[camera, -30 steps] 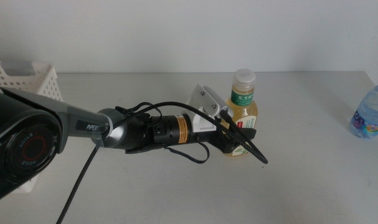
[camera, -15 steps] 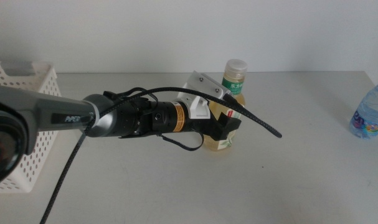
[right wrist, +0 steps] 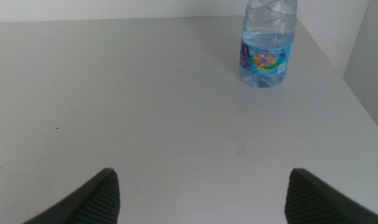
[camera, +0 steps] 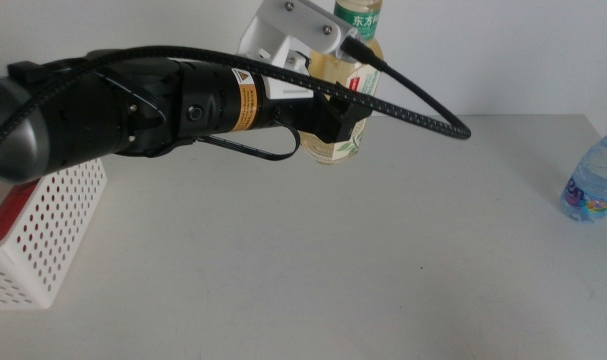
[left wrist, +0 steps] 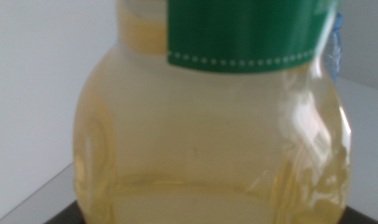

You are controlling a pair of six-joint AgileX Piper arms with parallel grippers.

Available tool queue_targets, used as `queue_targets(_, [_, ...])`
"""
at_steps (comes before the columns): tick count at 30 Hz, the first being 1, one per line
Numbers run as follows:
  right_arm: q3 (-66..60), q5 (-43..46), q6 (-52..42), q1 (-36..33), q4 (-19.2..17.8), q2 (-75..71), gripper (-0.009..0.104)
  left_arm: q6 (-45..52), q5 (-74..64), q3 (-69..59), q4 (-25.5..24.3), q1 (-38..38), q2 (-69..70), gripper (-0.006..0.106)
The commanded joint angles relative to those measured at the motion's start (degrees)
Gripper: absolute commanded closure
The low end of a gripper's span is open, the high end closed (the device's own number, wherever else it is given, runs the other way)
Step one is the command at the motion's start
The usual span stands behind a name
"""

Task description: Use arms to grab the bottles and put them into the dustbin to the left of the table.

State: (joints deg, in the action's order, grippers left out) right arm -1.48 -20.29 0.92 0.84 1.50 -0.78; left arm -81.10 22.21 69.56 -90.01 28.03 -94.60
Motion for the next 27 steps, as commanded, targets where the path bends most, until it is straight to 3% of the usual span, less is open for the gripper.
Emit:
queue_targets(1, [0.4, 3.5, -0.5, 0.3, -0.7, -1.2, 0.027, -6.6, -5.0, 2.3, -0.4, -0.1, 5.9, 0.076])
queue_targets(4, [0.4, 3.5, -0.5, 0.3, -0.7, -1.2, 0.027, -9.2, -5.0, 2.2, -2.0, -0.7, 8.0, 0.076])
queue_targets(6, [0.4, 3.5, -0.5, 0.3, -0.7, -1.2, 0.027, -7.0, -3.4, 2.0, 3.4, -1.4, 9.5, 0.076])
queue_targets(8, [0.4, 3.5, -0.5, 0.3, -0.7, -1.2, 0.027, -0.4, -4.5, 1.9, 12.4, -1.8, 10.7, 0.076])
queue_targets(12, [0.4, 3.5, -0.5, 0.3, -0.7, -1.2, 0.027, 22.2, -14.6, 2.0, 34.2, -1.7, 13.2, 0.076])
queue_targets(13, [0.4, 3.5, -0.5, 0.3, -0.7, -1.2, 0.027, 31.5, -20.3, 2.3, 42.3, -1.6, 13.8, 0.076])
queue_targets(17, [0.4, 3.4, -0.5, 0.3, -0.7, -1.2, 0.027, 60.2, -39.7, 6.4, 64.7, -2.7, 14.5, 0.079])
queue_targets(21, [0.4, 3.4, -0.5, 0.3, -0.7, -1.2, 0.027, 85.9, -53.8, 12.2, 87.1, -10.4, 14.5, 0.086])
queue_targets(24, [0.4, 3.4, -0.5, 0.3, -0.7, -1.2, 0.027, 96.1, -61.0, 14.8, 98.7, -18.5, 14.2, 0.091])
queue_targets(27, [0.4, 3.4, -0.5, 0.3, -0.7, -1.2, 0.027, 98.6, -66.5, 15.6, 101.3, -24.9, 13.5, 0.095])
